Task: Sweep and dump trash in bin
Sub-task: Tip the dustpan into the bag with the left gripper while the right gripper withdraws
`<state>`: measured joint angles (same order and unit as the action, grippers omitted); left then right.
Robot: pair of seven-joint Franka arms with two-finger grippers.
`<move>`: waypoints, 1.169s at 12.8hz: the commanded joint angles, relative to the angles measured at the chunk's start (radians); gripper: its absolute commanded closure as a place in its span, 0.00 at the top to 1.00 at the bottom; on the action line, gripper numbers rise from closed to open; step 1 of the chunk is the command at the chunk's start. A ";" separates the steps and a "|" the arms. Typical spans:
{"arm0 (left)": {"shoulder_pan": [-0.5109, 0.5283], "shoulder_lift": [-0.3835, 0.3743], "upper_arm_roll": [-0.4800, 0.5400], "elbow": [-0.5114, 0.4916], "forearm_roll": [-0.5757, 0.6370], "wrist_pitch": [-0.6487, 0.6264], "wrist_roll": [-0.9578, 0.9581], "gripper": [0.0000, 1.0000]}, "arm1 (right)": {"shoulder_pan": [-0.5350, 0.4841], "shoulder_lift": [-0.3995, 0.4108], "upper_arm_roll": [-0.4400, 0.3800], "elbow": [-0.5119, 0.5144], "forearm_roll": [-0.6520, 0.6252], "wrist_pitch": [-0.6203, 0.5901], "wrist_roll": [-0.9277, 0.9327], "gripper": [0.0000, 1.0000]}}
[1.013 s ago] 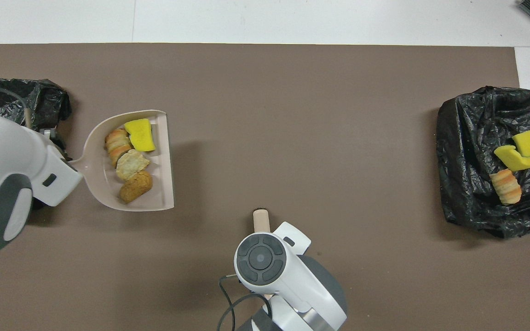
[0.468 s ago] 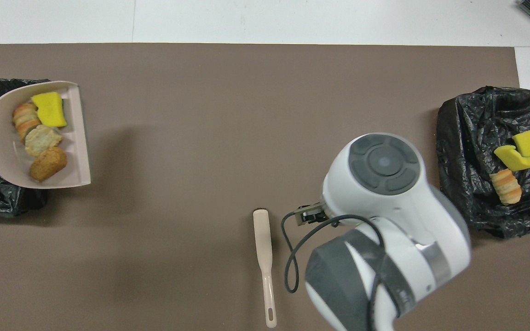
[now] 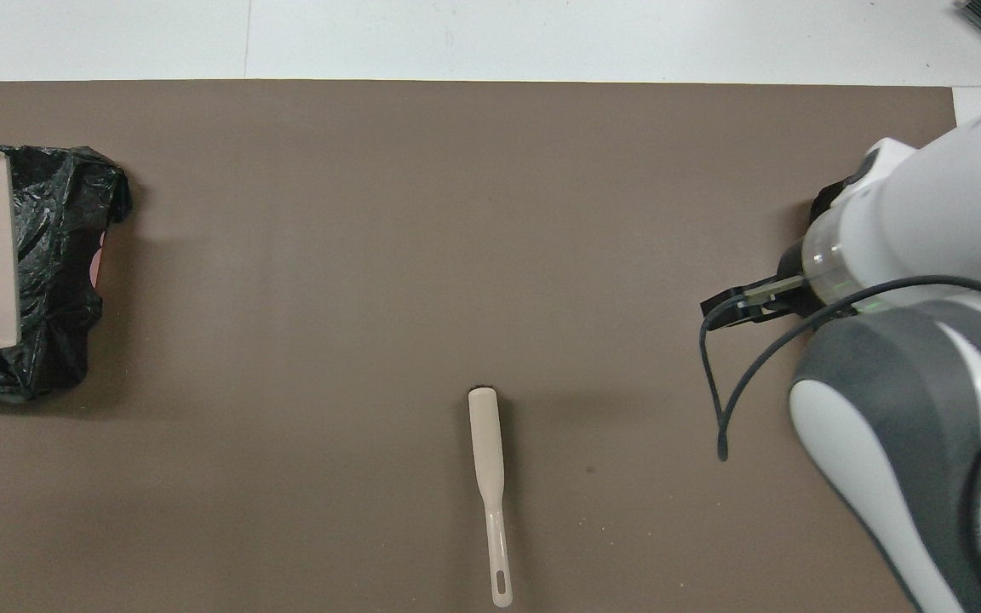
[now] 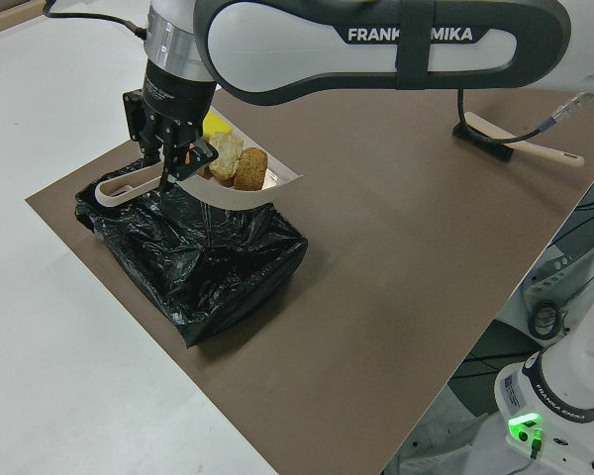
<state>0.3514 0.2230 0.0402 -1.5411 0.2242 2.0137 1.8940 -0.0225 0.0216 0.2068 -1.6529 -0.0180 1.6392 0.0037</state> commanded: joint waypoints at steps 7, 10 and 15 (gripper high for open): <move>-0.025 0.111 0.000 0.087 0.453 0.054 -0.197 0.00 | -0.099 -0.006 -0.064 0.067 -0.089 -0.042 -0.156 1.00; -0.081 0.105 0.003 0.055 0.548 0.050 -0.214 0.00 | -0.097 -0.048 -0.118 0.065 -0.065 -0.111 -0.142 1.00; -0.107 0.073 0.003 -0.005 0.739 0.037 -0.350 0.00 | -0.079 -0.155 -0.130 -0.073 -0.033 -0.124 -0.108 1.00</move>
<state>0.2557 0.3315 0.0291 -1.5068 0.9018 2.0590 1.5976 -0.1076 -0.0907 0.0659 -1.6582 -0.0690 1.4902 -0.1232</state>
